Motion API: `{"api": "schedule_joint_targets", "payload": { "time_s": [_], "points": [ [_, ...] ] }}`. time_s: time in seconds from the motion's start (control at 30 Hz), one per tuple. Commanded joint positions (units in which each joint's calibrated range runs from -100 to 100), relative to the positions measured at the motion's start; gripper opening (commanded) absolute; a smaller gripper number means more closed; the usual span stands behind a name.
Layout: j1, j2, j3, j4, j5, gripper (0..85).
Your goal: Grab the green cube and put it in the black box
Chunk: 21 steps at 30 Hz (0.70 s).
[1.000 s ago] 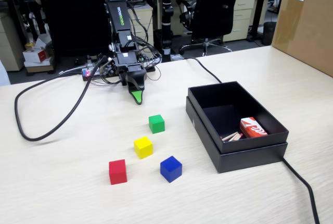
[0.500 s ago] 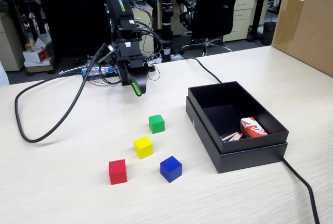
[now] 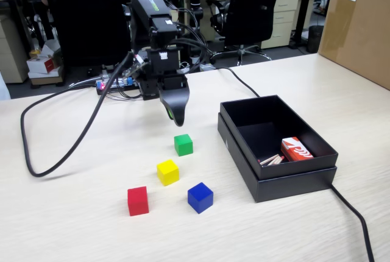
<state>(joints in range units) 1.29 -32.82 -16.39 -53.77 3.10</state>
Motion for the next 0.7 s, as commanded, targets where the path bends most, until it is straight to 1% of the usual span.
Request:
{"api": "schedule_joint_targets", "payload": {
  "time_s": [0.0, 0.3, 0.63, 0.67],
  "points": [
    [0.24, 4.42, 5.32, -0.52, 0.2, 47.5],
    [0.24, 18.64, 9.49, -0.52, 0.49, 47.6],
    [0.1, 24.27, 11.67, -0.52, 0.29, 47.2],
    [0.05, 24.5, 11.67, -0.52, 0.29, 45.9]
  ]
}}
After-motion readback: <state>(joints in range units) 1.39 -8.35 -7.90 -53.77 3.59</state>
